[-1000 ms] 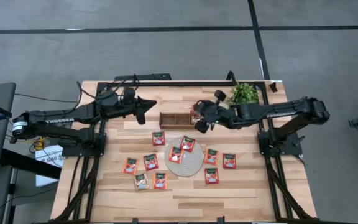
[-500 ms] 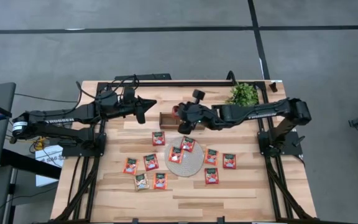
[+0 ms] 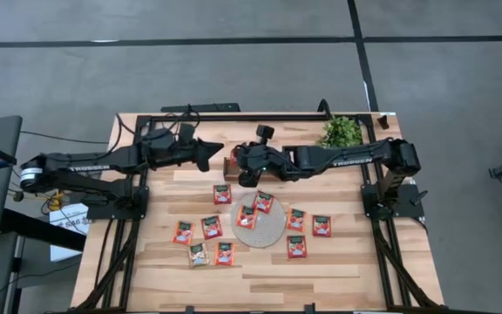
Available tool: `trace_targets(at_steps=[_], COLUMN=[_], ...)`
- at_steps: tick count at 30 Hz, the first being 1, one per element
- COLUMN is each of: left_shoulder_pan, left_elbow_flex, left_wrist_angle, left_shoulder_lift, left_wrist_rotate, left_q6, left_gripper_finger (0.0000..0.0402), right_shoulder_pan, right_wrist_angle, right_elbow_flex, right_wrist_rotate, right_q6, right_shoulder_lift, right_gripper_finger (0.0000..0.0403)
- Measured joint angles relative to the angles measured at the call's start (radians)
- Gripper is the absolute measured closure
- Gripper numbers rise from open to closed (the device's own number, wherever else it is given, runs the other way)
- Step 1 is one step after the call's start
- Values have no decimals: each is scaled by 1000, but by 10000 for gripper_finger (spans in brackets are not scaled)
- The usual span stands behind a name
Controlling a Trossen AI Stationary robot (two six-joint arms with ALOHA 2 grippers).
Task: Pick & Place Tea
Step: Put the orange tea bag into the middle section of the wooden organizer
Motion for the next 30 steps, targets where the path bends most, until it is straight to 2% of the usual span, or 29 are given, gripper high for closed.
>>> trace_targets(at_steps=[4,10,23,30], left_shoulder_pan=[0,0,0,0], left_elbow_flex=[0,0,0,0], left_wrist_angle=[0,7,9,17], left_shoulder_lift=[20,28,28,46], left_wrist_rotate=[0,0,0,0], left_q6=[-63,-77,-106,-119], left_gripper_finger=[401,402,401,402], right_shoulder_pan=[-16,-52,-78,-77], right_wrist_angle=[-35,-84,-76,-75], right_elbow_flex=[1,1,0,0], right_wrist_rotate=[0,-3,-74,-80], right_q6=[28,70,78,90], right_shoulder_lift=[0,0,0,0], right_gripper_finger=[403,403,403,403])
